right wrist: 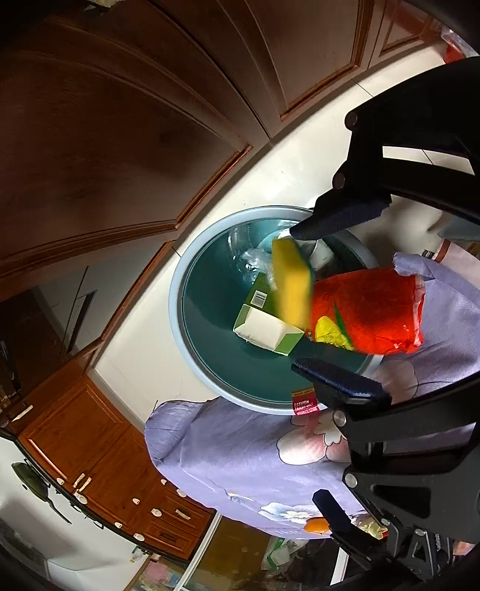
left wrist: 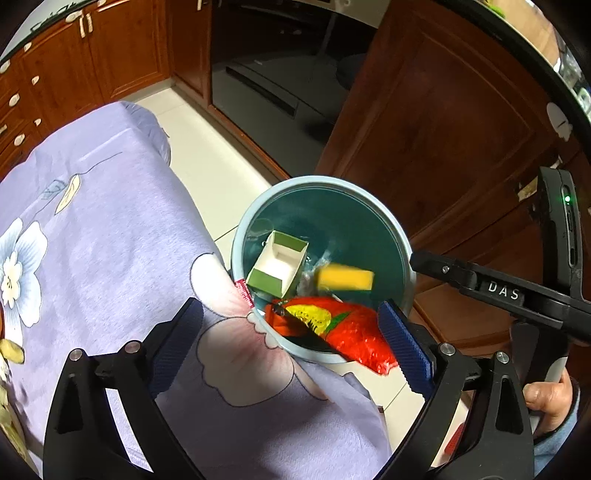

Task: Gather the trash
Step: 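Carry the bag and sponge over the teal bin and open both grippers, then move the left gripper toward the red Coca-Cola can while the right approaches the corn husks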

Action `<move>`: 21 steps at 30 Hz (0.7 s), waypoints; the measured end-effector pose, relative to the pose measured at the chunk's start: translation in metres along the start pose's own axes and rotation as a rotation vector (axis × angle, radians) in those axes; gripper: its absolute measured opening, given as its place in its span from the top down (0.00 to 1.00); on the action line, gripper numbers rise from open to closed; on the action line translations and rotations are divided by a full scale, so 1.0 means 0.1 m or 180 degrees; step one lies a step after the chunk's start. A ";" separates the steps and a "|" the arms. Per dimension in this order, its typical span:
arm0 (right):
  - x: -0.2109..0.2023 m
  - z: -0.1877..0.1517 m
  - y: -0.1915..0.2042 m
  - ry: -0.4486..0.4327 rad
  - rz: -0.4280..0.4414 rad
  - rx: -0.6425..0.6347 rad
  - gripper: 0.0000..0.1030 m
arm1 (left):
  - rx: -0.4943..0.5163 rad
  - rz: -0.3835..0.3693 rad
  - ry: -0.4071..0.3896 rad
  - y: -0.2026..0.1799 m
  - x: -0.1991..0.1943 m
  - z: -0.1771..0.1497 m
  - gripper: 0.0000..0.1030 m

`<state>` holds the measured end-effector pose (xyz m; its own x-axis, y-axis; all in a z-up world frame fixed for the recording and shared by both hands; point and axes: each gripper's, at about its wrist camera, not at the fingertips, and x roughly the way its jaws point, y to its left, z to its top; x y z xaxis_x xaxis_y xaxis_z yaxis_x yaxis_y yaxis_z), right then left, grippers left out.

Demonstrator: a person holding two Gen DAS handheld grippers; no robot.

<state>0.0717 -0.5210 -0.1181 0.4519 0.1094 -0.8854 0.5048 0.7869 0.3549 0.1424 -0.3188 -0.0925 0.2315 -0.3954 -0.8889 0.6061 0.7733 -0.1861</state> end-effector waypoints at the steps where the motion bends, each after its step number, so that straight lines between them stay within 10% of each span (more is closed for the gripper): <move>1: -0.01 0.00 0.00 0.0000 -0.0012 0.0009 0.32 | -0.0002 0.0000 -0.0008 0.01 -0.01 -0.01 0.07; 21: -0.20 -0.21 0.60 -0.0041 -0.0062 -0.0207 0.24 | -0.0375 0.0113 -0.0287 0.58 -0.68 -0.47 0.06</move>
<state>0.0783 -0.4632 -0.0855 0.4520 0.0863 -0.8878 0.4649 0.8266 0.3171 0.1264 -0.2241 -0.0627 0.3218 -0.4054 -0.8556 0.5041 0.8383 -0.2077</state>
